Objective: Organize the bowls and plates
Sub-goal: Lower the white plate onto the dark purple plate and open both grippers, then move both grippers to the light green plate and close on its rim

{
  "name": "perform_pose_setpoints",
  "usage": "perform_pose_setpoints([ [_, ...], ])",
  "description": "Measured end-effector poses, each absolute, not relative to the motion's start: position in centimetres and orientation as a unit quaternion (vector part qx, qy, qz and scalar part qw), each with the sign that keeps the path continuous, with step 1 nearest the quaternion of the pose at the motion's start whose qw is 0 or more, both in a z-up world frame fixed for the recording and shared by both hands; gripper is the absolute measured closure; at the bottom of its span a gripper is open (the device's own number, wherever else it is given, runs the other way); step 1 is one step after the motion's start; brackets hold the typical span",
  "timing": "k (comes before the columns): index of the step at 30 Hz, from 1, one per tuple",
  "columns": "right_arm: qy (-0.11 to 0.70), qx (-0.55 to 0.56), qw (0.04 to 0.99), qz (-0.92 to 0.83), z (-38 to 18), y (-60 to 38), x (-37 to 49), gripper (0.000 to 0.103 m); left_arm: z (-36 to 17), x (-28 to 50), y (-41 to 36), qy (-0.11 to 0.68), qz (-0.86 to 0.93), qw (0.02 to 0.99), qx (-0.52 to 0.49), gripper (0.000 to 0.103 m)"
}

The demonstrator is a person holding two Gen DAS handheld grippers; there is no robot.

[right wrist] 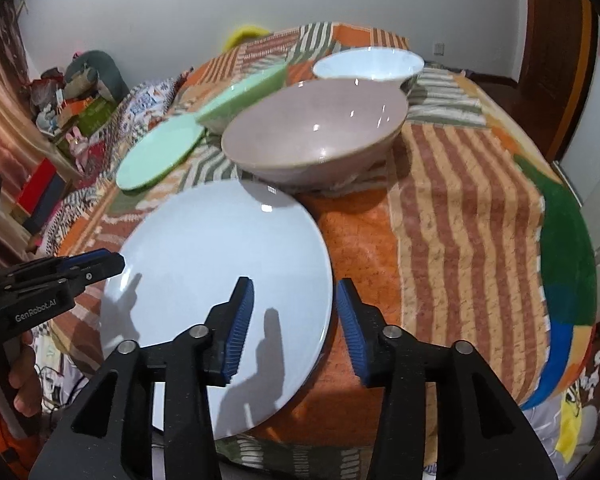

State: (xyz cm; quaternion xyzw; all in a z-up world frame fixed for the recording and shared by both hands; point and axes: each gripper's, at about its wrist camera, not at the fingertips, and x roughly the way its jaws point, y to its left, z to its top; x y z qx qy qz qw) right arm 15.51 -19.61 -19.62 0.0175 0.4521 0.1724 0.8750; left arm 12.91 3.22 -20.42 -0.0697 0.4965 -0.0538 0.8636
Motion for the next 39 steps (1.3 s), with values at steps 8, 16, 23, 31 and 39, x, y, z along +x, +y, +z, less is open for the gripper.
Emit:
perform_pose_setpoints([
  [8, 0.417, 0.009, 0.889, 0.189, -16.9, -18.5, 15.4, 0.056, -17.2, 12.3, 4.7, 0.457, -0.049, 0.885, -0.072, 0.072],
  [16, 0.399, -0.004, 0.890, 0.222, -15.6, -15.2, 16.3, 0.049, -15.0, 12.6, 8.8, 0.422, -0.007, 0.903, -0.082, 0.057],
  [23, 0.396, -0.014, 0.884, 0.250, -15.3, -11.9, 18.1, 0.046, -14.8, 14.3, 13.6, 0.417, 0.036, 0.903, -0.097, 0.057],
  [31, 0.421, -0.013, 0.865, 0.271, -16.1, -8.1, 21.7, 0.046, -16.3, 18.0, 18.7, 0.425, 0.062, 0.895, -0.119, 0.057],
  [39, 0.459, -0.022, 0.841, 0.285, -17.9, -4.5, 26.1, 0.046, -19.8, 23.1, 22.1, 0.448, 0.075, 0.883, -0.118, 0.057],
])
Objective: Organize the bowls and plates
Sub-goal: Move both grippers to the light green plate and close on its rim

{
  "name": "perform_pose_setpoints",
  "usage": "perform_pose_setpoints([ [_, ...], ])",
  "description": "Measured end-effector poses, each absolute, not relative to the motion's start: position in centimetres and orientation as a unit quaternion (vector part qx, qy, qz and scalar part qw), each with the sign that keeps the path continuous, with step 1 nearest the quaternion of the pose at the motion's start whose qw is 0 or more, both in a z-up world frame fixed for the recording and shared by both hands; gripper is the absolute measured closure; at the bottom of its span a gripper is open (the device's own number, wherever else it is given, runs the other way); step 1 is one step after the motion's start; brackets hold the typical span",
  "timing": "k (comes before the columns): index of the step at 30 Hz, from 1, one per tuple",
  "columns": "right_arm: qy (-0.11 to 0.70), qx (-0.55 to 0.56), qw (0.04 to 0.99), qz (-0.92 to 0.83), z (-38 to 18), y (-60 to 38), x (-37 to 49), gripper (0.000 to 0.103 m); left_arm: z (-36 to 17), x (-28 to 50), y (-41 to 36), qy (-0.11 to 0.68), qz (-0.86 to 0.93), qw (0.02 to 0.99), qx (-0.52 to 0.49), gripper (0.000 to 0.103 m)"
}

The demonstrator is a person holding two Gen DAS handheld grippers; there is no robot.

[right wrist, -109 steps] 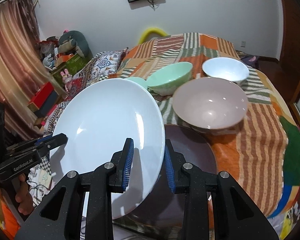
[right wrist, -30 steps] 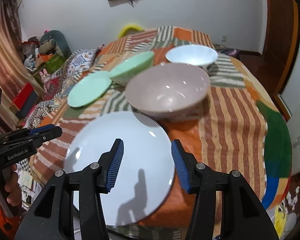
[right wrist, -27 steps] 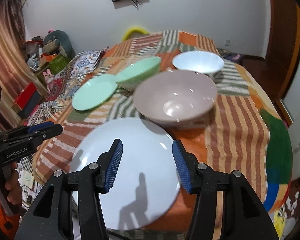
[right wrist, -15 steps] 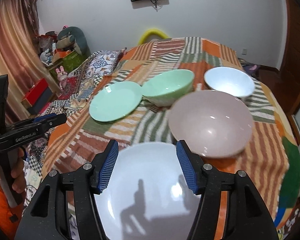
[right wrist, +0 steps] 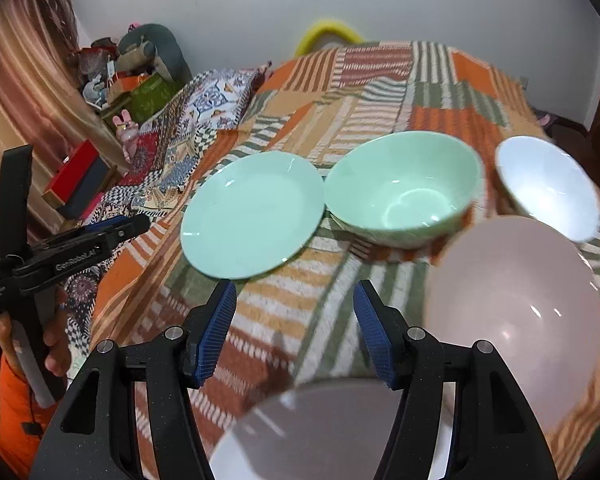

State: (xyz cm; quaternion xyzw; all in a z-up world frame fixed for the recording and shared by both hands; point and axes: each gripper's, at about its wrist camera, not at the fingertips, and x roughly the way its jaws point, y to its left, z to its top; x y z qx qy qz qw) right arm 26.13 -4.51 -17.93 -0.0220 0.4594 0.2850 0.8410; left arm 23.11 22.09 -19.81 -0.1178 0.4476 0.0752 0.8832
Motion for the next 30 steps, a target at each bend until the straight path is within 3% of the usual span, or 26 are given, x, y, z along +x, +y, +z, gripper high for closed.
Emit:
perform_pose_setpoints([
  [10, 0.508, -0.044, 0.814, 0.278, -20.9, -0.6, 30.2, 0.046, -23.7, 29.5, 24.8, 0.477, 0.049, 0.869, -0.124, 0.061],
  [14, 0.524, -0.052, 0.807, 0.267, -21.9, 0.1, 31.6, 0.062, -24.8, 31.5, 25.3, 0.486, 0.031, 0.864, -0.124, 0.073],
  [20, 0.542, -0.072, 0.797, 0.258, -23.5, 1.0, 32.4, 0.071, -26.0, 33.5, 25.9, 0.492, 0.020, 0.861, -0.122, 0.079],
  [30, 0.557, -0.060, 0.789, 0.251, -24.2, 1.7, 33.6, 0.073, -27.1, 33.1, 26.4, 0.500, -0.006, 0.855, -0.137, 0.083],
])
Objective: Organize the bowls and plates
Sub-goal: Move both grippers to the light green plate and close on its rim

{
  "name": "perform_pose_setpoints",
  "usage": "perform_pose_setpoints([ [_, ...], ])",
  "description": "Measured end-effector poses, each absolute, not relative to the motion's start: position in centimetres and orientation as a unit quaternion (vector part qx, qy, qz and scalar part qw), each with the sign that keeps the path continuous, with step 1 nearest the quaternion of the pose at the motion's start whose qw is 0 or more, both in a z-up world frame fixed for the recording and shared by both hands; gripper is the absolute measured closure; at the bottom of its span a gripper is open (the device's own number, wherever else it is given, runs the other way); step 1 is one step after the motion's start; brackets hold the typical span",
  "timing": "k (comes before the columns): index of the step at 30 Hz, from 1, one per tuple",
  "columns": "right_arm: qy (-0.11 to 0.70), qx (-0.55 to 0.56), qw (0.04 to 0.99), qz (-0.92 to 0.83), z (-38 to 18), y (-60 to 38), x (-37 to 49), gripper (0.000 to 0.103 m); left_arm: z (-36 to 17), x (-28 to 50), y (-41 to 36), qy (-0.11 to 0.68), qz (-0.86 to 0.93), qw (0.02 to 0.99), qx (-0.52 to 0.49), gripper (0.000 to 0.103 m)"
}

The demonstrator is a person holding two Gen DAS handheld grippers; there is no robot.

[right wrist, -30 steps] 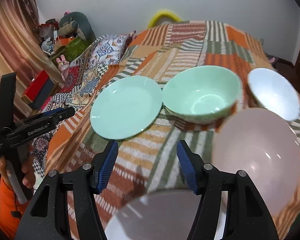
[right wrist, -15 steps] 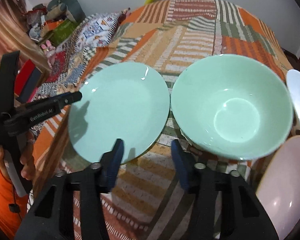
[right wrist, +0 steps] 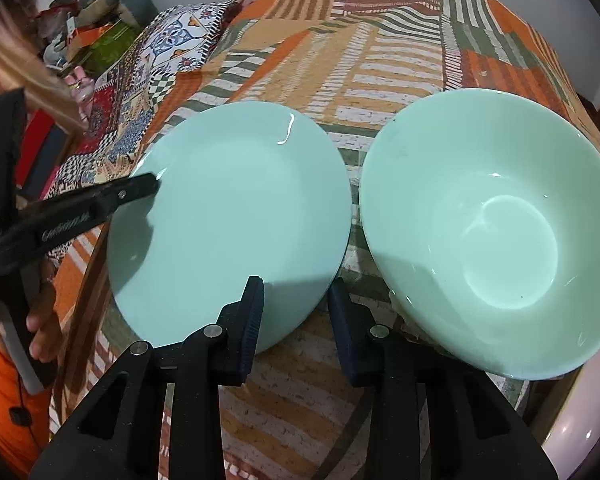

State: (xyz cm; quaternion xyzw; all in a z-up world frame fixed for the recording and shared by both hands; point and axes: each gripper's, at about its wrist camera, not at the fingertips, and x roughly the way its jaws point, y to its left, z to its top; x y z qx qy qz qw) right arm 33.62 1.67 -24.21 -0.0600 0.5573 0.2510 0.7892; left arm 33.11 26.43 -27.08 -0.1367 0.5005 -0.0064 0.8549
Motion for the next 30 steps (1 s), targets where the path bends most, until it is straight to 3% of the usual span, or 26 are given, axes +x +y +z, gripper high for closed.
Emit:
perform_pose_setpoints([
  [14, 0.567, -0.047, 0.783, 0.251, -24.3, 1.2, 33.8, 0.072, -26.8, 27.6, 25.0, 0.512, -0.028, 0.849, -0.124, 0.083],
  [30, 0.562, -0.084, 0.783, 0.253, -24.7, 2.4, 33.7, 0.072, -27.1, 29.1, 25.1, 0.507, -0.008, 0.853, -0.124, 0.081],
])
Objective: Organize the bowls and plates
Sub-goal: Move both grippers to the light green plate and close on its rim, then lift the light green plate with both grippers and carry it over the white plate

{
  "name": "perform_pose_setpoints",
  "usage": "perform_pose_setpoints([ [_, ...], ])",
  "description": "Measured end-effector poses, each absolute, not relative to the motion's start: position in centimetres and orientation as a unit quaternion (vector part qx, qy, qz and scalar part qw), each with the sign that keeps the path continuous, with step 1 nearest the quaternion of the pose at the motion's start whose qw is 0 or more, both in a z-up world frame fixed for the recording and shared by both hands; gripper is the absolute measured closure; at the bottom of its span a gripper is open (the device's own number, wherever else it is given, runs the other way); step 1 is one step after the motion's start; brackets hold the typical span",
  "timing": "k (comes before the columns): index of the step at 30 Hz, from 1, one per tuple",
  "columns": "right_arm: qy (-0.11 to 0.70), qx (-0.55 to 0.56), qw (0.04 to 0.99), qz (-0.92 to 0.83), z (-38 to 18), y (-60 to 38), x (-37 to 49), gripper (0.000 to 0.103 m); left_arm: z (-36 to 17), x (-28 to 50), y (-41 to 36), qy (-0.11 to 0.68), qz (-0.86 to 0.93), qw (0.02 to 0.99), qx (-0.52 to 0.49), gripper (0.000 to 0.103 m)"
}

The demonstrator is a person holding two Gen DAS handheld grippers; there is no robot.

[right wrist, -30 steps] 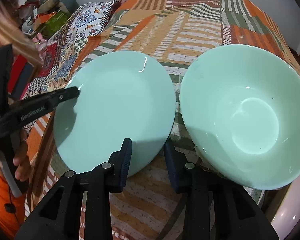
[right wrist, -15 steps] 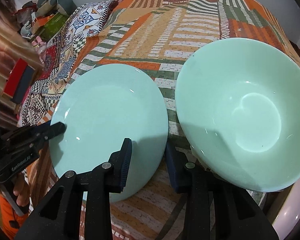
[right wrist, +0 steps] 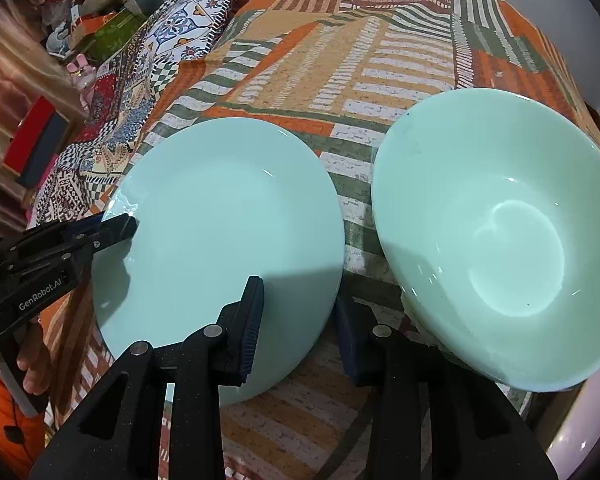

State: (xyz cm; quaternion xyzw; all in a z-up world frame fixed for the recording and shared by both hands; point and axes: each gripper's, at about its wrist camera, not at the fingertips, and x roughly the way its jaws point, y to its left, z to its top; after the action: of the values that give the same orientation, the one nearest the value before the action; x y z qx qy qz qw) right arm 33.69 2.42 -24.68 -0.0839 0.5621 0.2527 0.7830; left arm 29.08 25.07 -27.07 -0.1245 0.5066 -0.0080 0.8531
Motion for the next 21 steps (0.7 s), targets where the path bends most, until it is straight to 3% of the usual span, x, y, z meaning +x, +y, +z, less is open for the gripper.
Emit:
perform_pose_setpoints([
  [9, 0.549, -0.084, 0.790, 0.261, -23.3, 1.9, 31.9, 0.073, -25.6, 26.1, 24.2, 0.497, -0.005, 0.858, -0.126, 0.081],
  [21, 0.482, -0.046, 0.828, 0.283, -17.4, -0.8, 27.9, 0.073, -18.9, 21.0, 22.1, 0.444, -0.002, 0.888, -0.121, 0.081],
])
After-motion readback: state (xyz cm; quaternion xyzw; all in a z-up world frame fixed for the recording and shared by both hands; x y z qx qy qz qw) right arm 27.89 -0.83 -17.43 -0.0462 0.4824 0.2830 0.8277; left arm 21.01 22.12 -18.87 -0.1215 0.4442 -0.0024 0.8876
